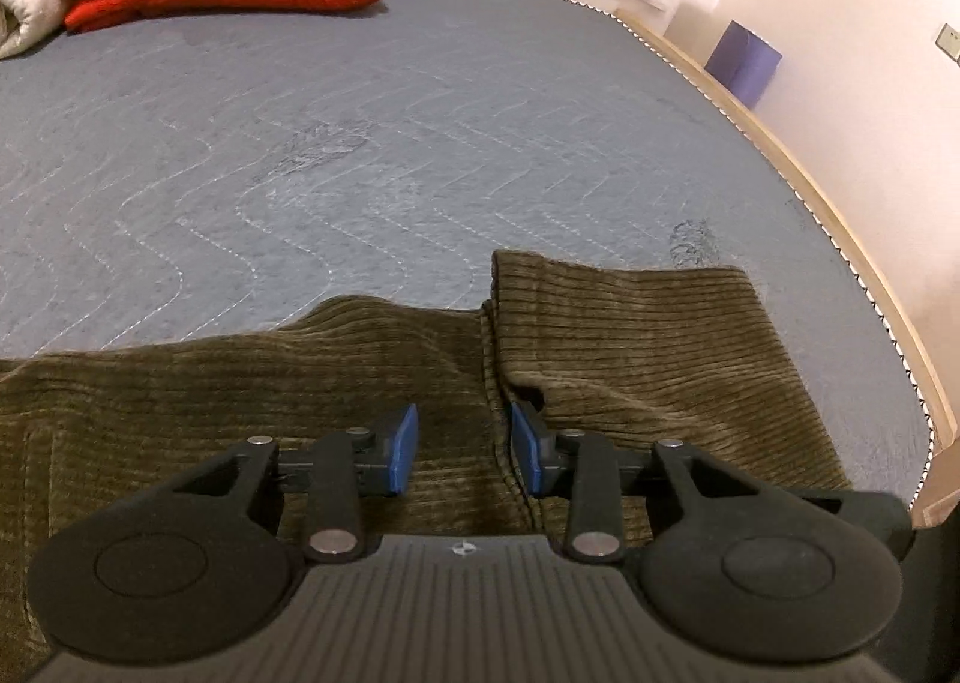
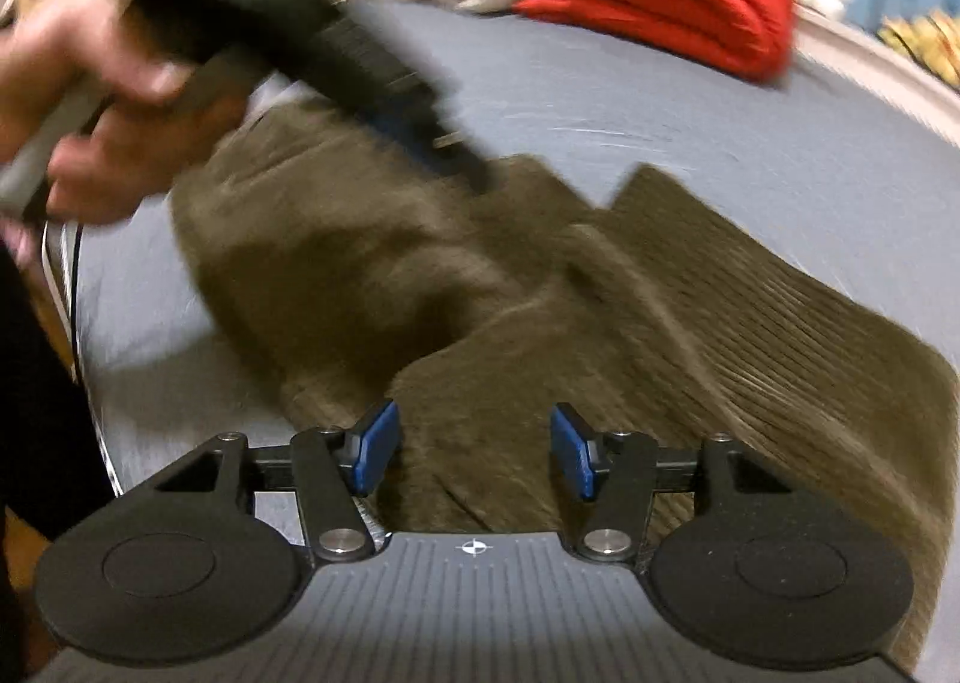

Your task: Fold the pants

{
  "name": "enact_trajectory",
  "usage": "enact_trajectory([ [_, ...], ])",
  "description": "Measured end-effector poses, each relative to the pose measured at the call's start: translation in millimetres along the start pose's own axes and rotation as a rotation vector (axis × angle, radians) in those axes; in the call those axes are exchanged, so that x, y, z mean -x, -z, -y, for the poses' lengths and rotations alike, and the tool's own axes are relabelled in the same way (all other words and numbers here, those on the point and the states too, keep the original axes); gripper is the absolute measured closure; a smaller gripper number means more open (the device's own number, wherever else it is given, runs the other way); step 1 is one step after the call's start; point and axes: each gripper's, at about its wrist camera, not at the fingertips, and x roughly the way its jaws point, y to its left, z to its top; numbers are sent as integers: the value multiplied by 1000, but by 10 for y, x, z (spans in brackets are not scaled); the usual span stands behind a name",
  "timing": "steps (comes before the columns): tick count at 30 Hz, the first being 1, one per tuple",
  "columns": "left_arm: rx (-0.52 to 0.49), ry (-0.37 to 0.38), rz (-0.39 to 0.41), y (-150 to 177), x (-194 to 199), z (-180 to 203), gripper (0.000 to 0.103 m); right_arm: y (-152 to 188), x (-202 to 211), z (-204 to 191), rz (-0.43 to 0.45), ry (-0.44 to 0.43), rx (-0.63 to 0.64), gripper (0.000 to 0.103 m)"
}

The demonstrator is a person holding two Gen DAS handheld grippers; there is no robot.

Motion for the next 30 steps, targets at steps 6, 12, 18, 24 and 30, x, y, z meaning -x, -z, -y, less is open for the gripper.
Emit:
enact_trajectory([
  [6, -32, -15, -9, 18, -43, 49, 65, 3, -162, -90, -31, 33, 69, 65],
  [12, -11, -14, 12, -22, 10, -19, 64, -143, 258, -10, 97, -42, 33, 84],
  [18, -1, 1, 14, -48, -2, -23, 64, 134, 343, -87, 14, -155, 157, 87],
  [24, -21, 63, 38, -59, -61, 120, 64, 129, 486, 72, 113, -182, 5, 79],
  [30, -66, 148, 58, -32, -212, 302, 65, 237, 304, -31, 20, -194, 31, 75],
])
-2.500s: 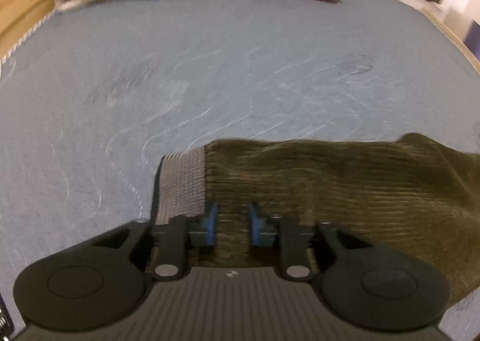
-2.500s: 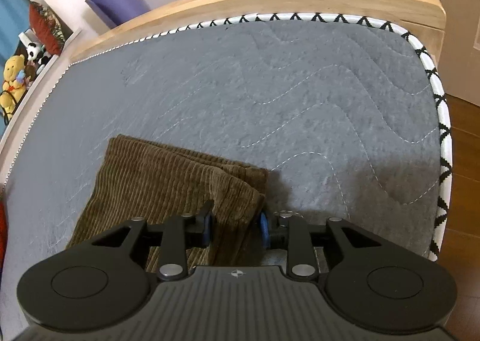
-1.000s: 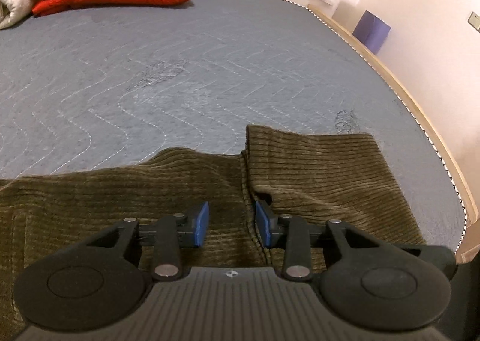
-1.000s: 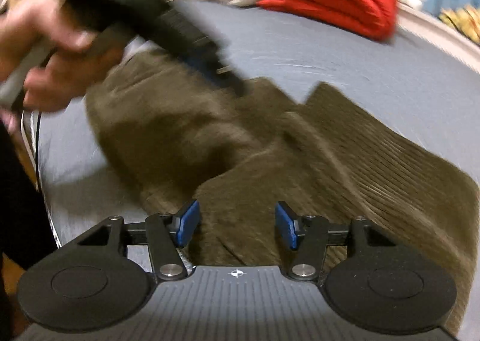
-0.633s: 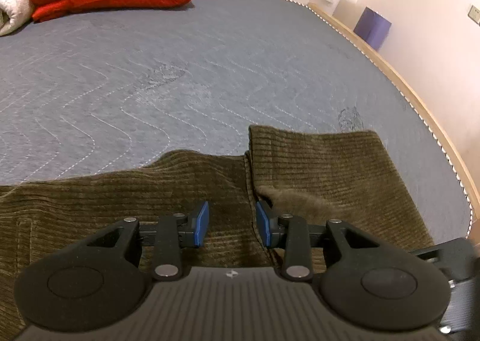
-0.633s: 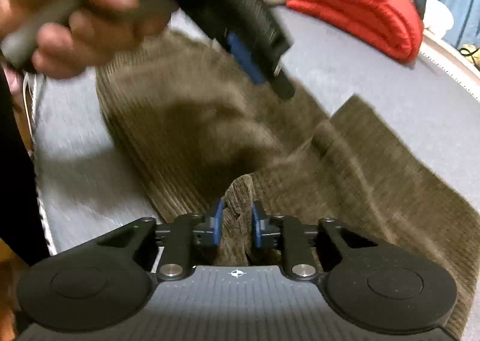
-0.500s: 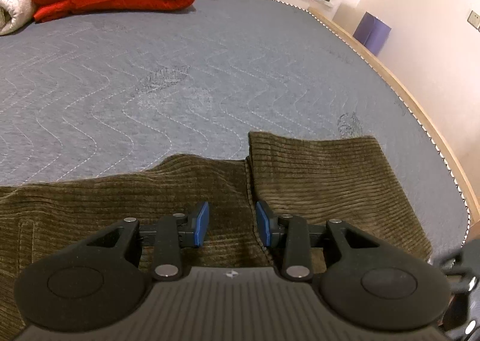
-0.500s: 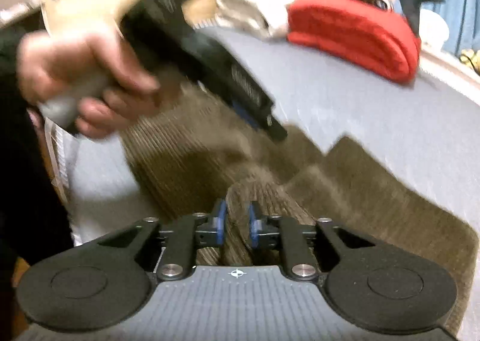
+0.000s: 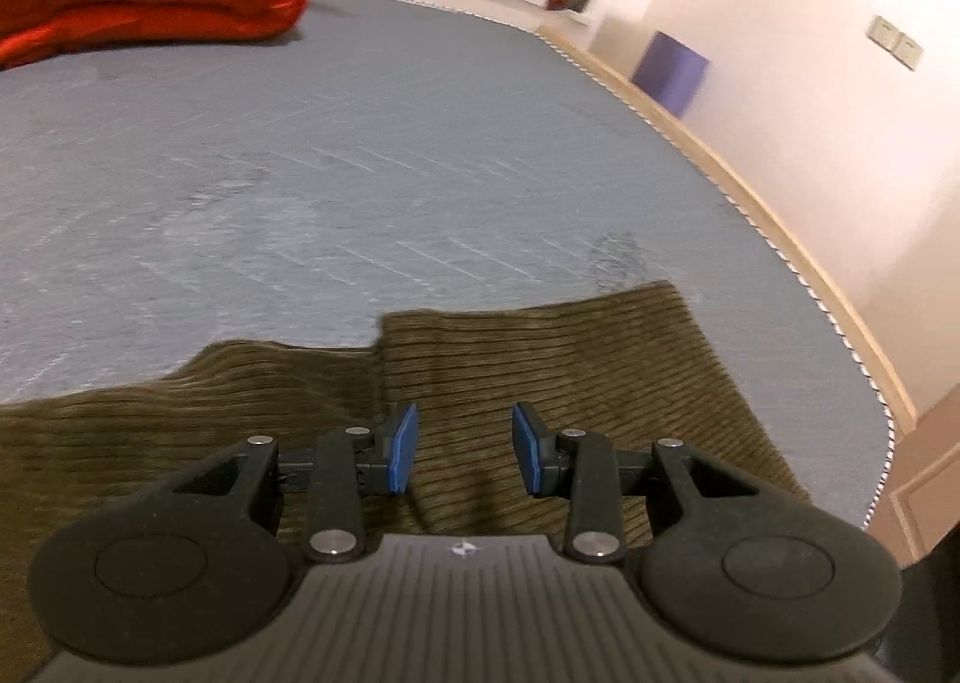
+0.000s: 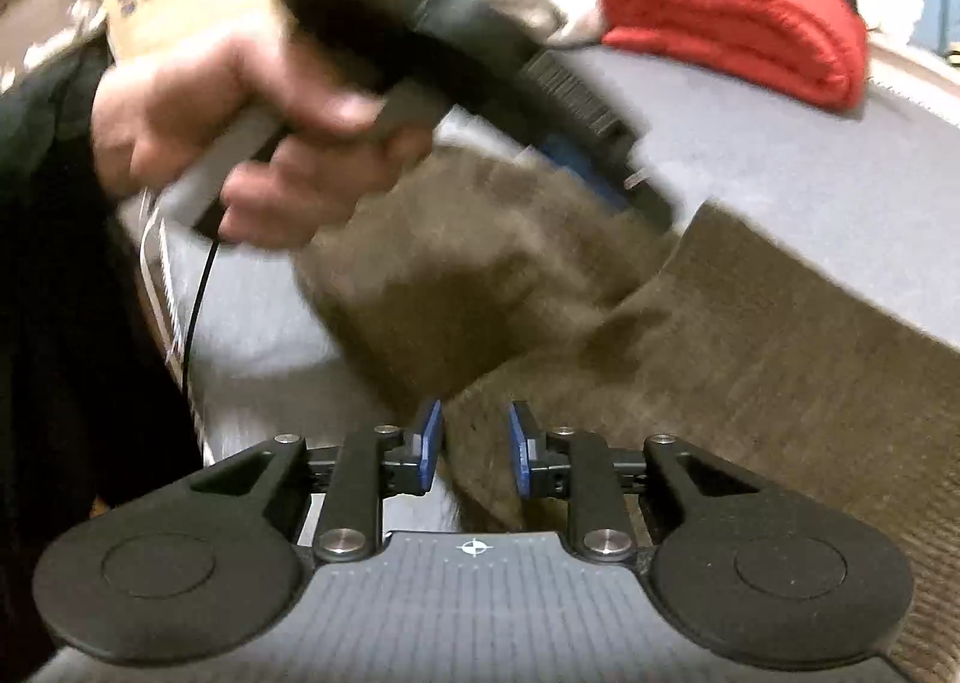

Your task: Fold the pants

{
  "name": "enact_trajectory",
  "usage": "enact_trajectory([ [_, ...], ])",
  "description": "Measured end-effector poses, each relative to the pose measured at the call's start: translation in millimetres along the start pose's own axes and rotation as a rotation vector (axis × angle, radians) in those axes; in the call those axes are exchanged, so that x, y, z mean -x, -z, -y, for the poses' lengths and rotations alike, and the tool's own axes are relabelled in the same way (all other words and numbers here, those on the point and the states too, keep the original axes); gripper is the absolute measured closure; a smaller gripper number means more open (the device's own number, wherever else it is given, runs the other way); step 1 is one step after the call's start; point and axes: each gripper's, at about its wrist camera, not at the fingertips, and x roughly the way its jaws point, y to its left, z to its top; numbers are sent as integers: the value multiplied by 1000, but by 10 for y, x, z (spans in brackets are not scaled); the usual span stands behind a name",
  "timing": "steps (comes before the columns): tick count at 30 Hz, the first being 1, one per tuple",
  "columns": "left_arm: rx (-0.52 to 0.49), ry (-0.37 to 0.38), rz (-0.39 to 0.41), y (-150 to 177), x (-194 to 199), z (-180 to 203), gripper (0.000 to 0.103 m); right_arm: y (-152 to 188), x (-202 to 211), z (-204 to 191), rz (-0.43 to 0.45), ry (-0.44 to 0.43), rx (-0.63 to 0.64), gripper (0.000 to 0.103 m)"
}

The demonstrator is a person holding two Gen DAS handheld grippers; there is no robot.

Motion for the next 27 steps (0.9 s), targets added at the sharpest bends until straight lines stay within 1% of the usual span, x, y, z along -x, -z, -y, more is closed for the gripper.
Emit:
enact_trajectory([
  [2, 4, 25, -47, 16, -131, 1, 65, 40, -39, -99, -25, 31, 66, 73],
  [3, 5, 13, -94, 38, -226, -12, 65, 37, -20, -106, -28, 28, 63, 73],
  [4, -8, -48, -153, 68, -337, -27, 65, 21, 13, -74, -31, 14, 30, 72],
  [5, -29, -138, -210, 116, -440, -43, 65, -8, 37, -35, -31, 3, -5, 72],
  [6, -32, -173, -224, 153, -486, -72, 61, -29, 90, 9, -28, -2, -31, 72],
  [8, -15, -164, -206, 124, -457, -88, 62, -40, 224, 105, -6, 4, -80, 72],
  [9, -33, -181, -184, 102, -415, -55, 63, -43, 299, 139, 12, 5, -103, 71],
  [11, -87, -203, -117, 58, -306, 39, 63, -41, 439, 243, 69, 22, -155, 64],
  [12, -103, -199, -88, 46, -259, 80, 63, -25, 560, 285, 111, 55, -187, 50],
  [13, -112, -182, -62, 32, -213, 114, 63, -10, 626, 338, 143, 98, -212, 31],
  [15, -110, -124, -37, 22, -159, 171, 63, 71, 813, 438, 210, 243, -288, 17],
  [16, -117, -95, -31, 27, -135, 211, 63, 116, 862, 490, 226, 292, -326, 17],
  [17, -130, -75, -28, 37, -122, 238, 63, 188, 922, 568, 239, 364, -386, 17],
  [19, -169, -33, -47, 102, -122, 331, 62, 346, 981, 712, 239, 495, -505, 16],
  [21, -202, -3, -94, 164, -161, 374, 60, 534, 976, 868, 210, 598, -641, 14],
  [22, -226, 2, -135, 217, -204, 401, 55, 650, 968, 961, 185, 640, -721, 14],
  [23, -261, -24, -185, 283, -267, 426, 53, 740, 931, 1025, 166, 660, -781, 14],
  [24, -300, -80, -230, 357, -345, 447, 48, 855, 910, 1113, 141, 662, -857, 14],
  [25, -333, -141, -264, 431, -415, 457, 35, 943, 889, 1187, 120, 644, -915, 14],
  [26, -330, -155, -259, 452, -416, 446, 34, 1038, 855, 1260, 97, 609, -977, 14],
  [27, -318, -153, -254, 447, -406, 440, 34, 1115, 815, 1305, 82, 572, -1029, 14],
])
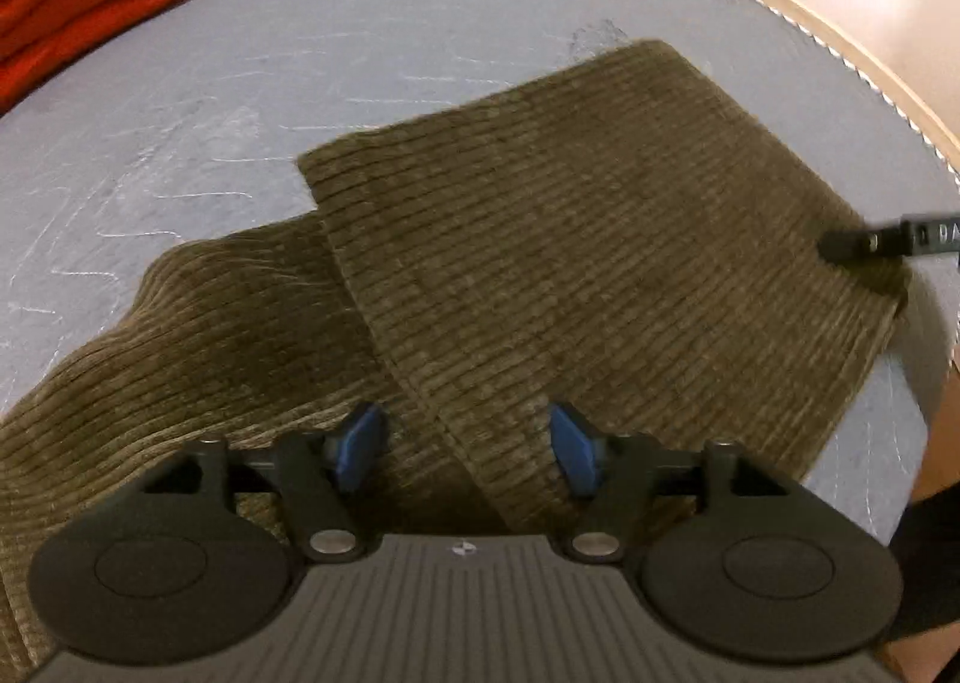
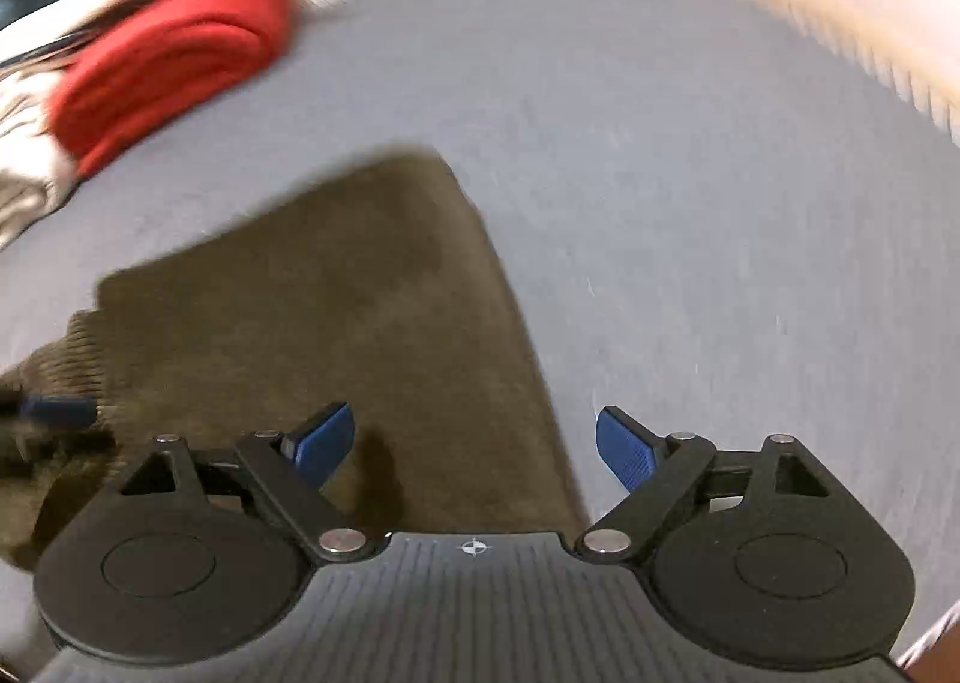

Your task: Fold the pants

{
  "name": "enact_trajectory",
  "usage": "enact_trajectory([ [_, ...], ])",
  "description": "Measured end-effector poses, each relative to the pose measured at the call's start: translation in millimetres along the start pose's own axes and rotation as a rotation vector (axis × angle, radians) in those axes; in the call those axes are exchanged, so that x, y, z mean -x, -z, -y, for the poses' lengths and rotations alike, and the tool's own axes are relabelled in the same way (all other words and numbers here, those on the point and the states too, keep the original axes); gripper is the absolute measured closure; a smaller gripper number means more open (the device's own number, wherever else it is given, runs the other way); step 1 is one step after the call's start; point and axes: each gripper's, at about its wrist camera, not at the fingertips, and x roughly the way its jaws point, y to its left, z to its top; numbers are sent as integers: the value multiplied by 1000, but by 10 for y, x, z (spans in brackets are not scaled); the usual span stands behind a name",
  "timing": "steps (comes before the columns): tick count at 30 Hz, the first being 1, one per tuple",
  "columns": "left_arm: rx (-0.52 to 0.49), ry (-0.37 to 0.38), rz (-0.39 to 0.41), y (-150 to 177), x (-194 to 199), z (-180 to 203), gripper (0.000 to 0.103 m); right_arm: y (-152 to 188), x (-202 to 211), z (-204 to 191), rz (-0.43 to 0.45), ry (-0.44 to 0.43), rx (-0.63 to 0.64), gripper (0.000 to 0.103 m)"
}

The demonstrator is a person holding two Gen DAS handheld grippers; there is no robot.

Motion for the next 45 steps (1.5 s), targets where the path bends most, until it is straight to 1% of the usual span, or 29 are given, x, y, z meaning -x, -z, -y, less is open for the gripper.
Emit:
enact_trajectory([
  [2, 24, 10, 24, -35, 73, -16, 35, 19, -79, 72, -45, -37, -48, 12],
  [3, 32, 17, 47, -64, 115, -19, 35, 18, -79, 66, -37, -44, -39, 11],
  [5, 51, 41, 97, -64, 247, -43, 35, 8, -77, 38, -29, -43, -27, 15],
  [7, 72, 43, 144, -71, 350, -55, 34, -41, -64, 50, -21, -61, -36, 43],
  [8, 79, 35, 165, -88, 386, -46, 33, -57, -32, 17, -4, -44, -31, 47],
  [9, 83, 25, 189, -75, 429, -39, 32, -72, 10, -12, 15, -33, -23, 59],
  [10, 88, 14, 216, -72, 468, -44, 32, -70, 54, -51, 32, -27, -12, 65],
  [11, 96, -2, 242, -85, 510, -40, 32, -95, 117, -98, 54, -20, 7, 68],
  [13, 131, -33, 285, -99, 609, -52, 32, -83, 223, -257, 114, -14, 59, 76],
  [15, 181, -14, 315, -124, 712, -109, 32, -44, 365, -488, 188, -19, 145, 79],
  [16, 214, 0, 324, -234, 760, -122, 32, -11, 439, -631, 226, -33, 199, 80],
  [17, 254, 27, 333, -243, 781, -191, 31, 33, 518, -785, 262, -49, 259, 80],
  [18, 303, 77, 344, -257, 837, -253, 24, 81, 580, -931, 292, -66, 318, 81],
  [19, 341, 126, 352, -280, 920, -295, 13, 141, 628, -1078, 316, -82, 379, 81],
  [21, 398, 233, 371, -297, 1009, -367, 0, 300, 688, -1369, 360, -97, 509, 81],
  [23, 428, 339, 366, -317, 1057, -380, 0, 419, 696, -1561, 383, -112, 614, 82],
  [25, 417, 395, 328, -348, 1031, -333, 0, 539, 771, -1719, 407, -119, 713, 82],
  [26, 398, 395, 309, -365, 1012, -294, 0, 592, 759, -1793, 416, -126, 760, 82],
  [28, 360, 367, 293, -390, 970, -231, 0, 711, 782, -1953, 431, -141, 836, 82],
  [29, 355, 360, 291, -396, 948, -225, 0, 777, 849, -2028, 437, -146, 870, 82],
  [33, 368, 360, 298, -402, 898, -267, 1, 950, 870, -2293, 448, -183, 994, 83],
  [35, 370, 324, 293, -348, 910, -306, 6, 1040, 894, -2378, 456, -204, 1046, 83],
  [36, 369, 295, 287, -347, 881, -328, 18, 1078, 898, -2409, 459, -212, 1068, 83],
  [37, 365, 262, 277, -330, 867, -346, 41, 1095, 898, -2423, 460, -214, 1080, 83],
  [38, 362, 230, 266, -327, 834, -372, 53, 1085, 881, -2455, 453, -210, 1081, 83],
  [39, 359, 202, 258, -315, 804, -402, 74, 1067, 864, -2465, 441, -205, 1072, 83],
  [40, 358, 178, 243, -302, 764, -443, 78, 1036, 845, -2449, 426, -202, 1060, 83],
  [41, 366, 168, 228, -286, 718, -490, 79, 1004, 829, -2447, 409, -203, 1048, 83],
  [45, 396, 169, 234, -218, 707, -625, 84, 987, 825, -2521, 400, -214, 1078, 82],
])
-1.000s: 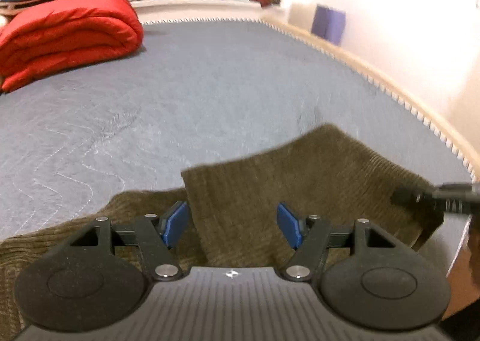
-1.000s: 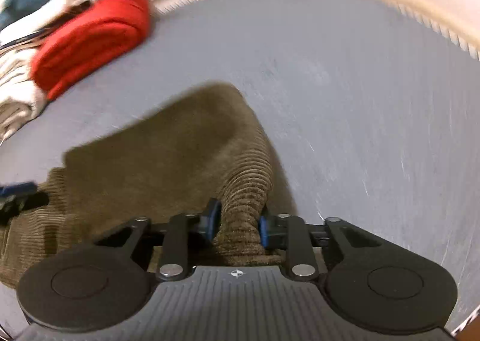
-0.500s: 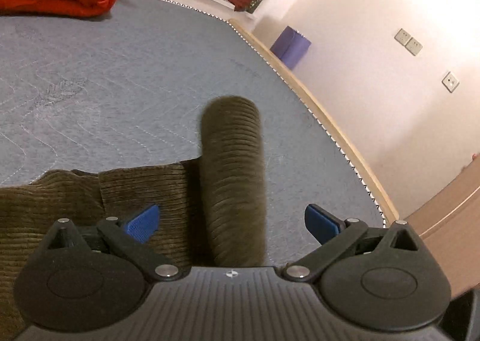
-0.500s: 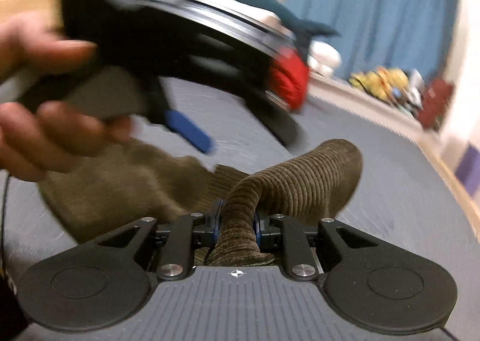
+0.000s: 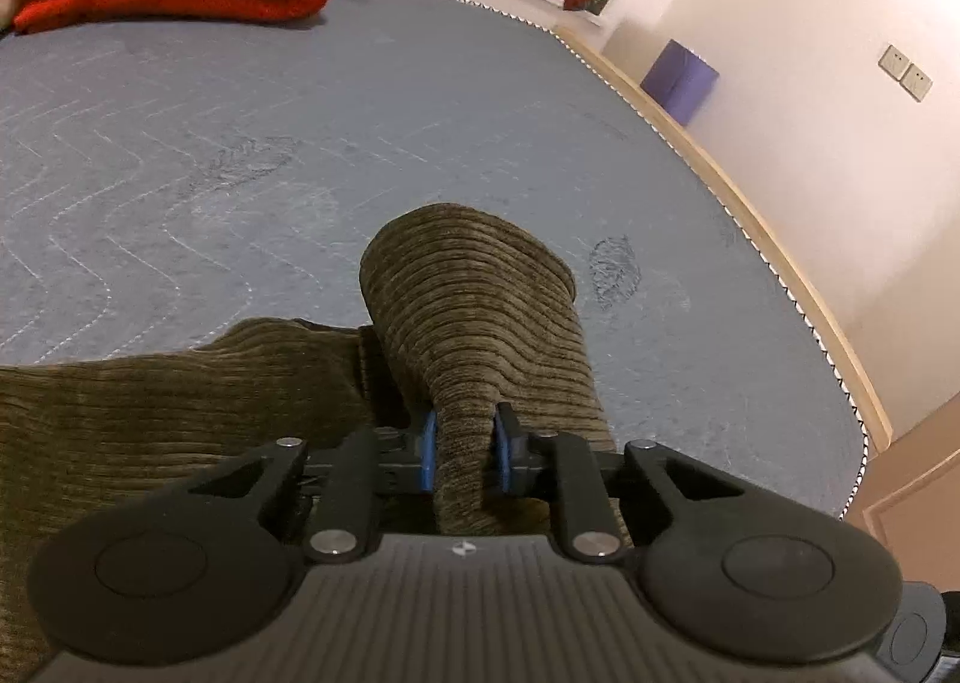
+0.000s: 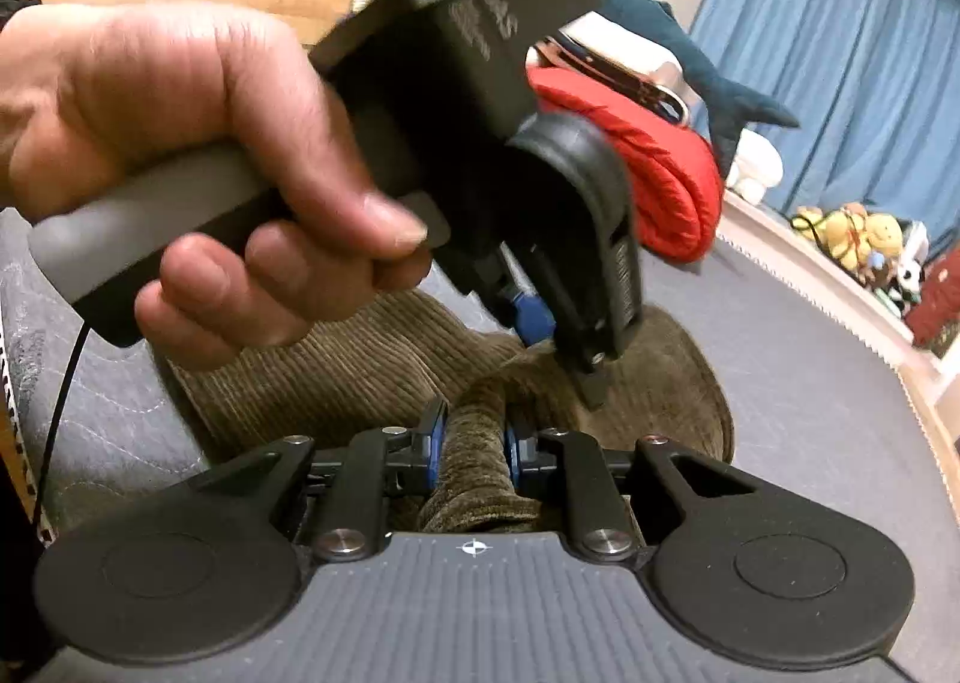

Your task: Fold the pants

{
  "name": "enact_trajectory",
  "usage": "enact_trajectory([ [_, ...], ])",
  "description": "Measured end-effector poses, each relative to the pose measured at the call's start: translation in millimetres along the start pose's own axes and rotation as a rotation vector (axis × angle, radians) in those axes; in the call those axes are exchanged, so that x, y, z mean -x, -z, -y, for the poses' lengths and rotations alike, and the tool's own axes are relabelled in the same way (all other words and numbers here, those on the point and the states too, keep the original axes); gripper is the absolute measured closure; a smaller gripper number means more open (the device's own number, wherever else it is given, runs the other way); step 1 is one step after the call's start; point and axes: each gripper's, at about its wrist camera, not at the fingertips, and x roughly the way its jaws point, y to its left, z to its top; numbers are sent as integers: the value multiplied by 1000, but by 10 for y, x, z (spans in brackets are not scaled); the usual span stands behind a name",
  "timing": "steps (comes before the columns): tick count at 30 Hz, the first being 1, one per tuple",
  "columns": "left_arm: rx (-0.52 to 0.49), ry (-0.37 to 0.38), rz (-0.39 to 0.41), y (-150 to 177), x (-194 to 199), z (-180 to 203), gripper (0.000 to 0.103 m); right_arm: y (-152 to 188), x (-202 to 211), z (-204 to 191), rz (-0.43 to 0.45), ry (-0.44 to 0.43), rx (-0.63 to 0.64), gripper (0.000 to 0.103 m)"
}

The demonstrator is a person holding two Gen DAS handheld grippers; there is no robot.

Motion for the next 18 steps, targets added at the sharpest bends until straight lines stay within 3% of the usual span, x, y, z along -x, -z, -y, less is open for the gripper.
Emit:
enact_trajectory([
  [2, 12, 8, 18, 6, 71, -27, 86, -2, 21, -34, -11, -19, 15, 79],
  [5, 32, 11, 68, -36, 252, -108, 87, -61, 42, -40, -9, -69, 22, 62],
  [7, 47, 15, 113, -78, 428, -208, 87, -182, 105, 21, 22, -139, -21, 44],
  [9, 66, 6, 156, -96, 619, -334, 87, -316, 210, 143, 70, -242, -100, 37],
  [10, 79, -3, 176, -97, 737, -417, 87, -316, 210, 143, 70, -242, -100, 33],
  [11, 97, -16, 198, -87, 861, -513, 87, -441, 341, 319, 122, -346, -177, 30],
  [12, 119, -32, 221, -66, 988, -631, 87, -488, 417, 416, 164, -376, -215, 24],
  [15, 179, -88, 266, -9, 1338, -965, 88, -517, 509, 676, 262, -392, -330, 15],
  [18, 245, -174, 282, 58, 1668, -1352, 88, -486, 324, 854, 249, -334, -442, 15],
])
